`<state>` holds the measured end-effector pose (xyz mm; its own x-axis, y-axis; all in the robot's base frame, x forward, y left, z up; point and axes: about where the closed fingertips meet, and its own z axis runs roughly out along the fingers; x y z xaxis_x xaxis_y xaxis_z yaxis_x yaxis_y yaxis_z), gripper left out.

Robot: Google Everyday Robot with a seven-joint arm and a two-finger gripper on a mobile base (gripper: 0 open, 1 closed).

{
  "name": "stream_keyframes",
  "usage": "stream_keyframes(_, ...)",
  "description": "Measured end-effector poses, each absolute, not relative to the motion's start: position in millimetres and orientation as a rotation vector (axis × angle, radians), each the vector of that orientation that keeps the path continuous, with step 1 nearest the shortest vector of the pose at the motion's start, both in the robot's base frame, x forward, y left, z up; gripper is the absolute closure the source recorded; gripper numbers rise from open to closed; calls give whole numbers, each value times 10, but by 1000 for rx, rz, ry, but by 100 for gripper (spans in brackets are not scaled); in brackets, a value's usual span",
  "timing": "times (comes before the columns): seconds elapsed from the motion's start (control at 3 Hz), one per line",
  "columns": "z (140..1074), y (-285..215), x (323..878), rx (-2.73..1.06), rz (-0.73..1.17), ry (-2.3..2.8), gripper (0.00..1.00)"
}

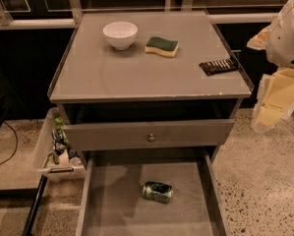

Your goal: Pick green can from middle drawer and place on counter

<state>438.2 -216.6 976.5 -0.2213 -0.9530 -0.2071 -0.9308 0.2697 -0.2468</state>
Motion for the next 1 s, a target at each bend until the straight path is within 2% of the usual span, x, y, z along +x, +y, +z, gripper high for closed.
stream_keyframes(1.0, 9223, -2015, 4247, -1764, -43, 2229, 0)
